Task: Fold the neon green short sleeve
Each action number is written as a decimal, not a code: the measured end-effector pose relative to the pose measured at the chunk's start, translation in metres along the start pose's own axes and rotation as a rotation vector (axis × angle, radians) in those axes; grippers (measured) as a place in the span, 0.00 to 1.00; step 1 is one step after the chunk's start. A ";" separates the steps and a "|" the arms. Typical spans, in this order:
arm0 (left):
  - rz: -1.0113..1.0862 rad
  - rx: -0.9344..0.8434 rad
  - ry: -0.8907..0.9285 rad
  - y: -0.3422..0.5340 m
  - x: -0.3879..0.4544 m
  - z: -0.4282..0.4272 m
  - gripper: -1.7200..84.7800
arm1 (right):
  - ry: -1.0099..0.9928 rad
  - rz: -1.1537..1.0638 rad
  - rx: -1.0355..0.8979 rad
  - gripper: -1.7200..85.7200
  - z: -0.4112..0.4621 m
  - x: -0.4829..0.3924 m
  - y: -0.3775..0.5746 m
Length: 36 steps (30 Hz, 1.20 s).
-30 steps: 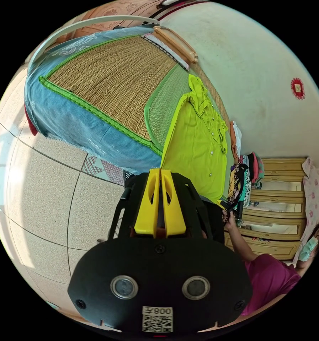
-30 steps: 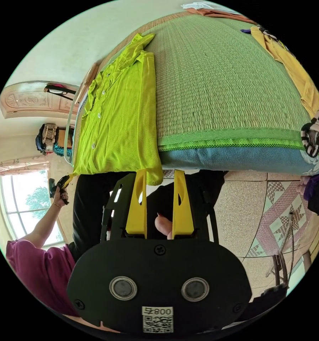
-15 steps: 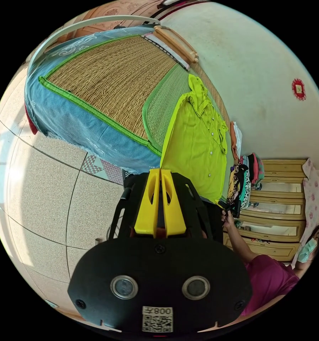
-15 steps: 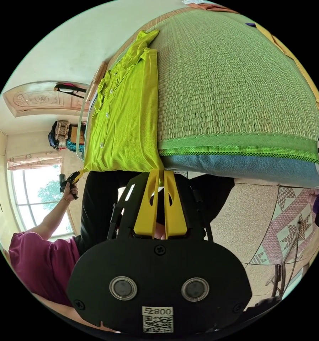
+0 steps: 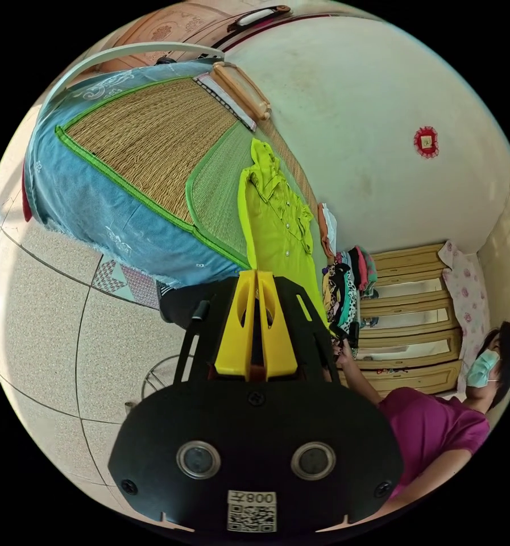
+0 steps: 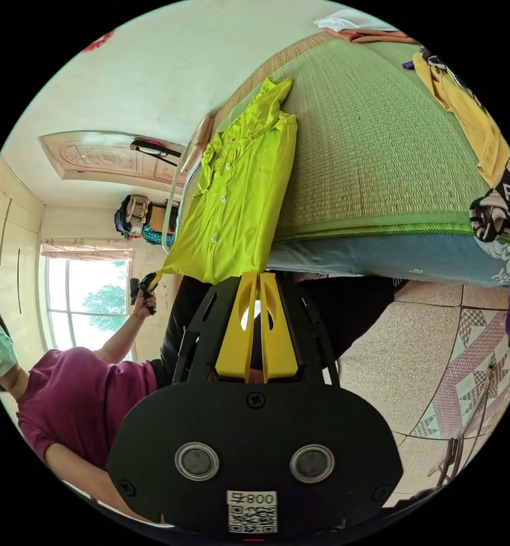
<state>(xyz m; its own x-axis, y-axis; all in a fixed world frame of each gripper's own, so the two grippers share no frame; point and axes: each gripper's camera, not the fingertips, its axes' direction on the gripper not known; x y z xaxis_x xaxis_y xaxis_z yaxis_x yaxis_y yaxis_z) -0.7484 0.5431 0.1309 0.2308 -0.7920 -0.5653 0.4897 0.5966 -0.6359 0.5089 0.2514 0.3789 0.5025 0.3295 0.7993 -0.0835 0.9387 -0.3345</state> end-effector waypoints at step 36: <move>0.133 0.175 0.307 0.145 -0.002 -0.082 0.02 | -0.153 -0.140 0.194 0.02 -0.012 -0.080 0.177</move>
<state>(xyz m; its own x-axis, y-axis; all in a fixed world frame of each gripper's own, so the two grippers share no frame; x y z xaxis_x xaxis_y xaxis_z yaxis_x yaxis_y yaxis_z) -0.7463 0.6418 -0.0036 0.0518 -0.6172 -0.7851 0.6151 0.6391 -0.4618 0.4640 0.3900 0.2499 0.3866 0.1925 0.9019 -0.1928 0.9732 -0.1251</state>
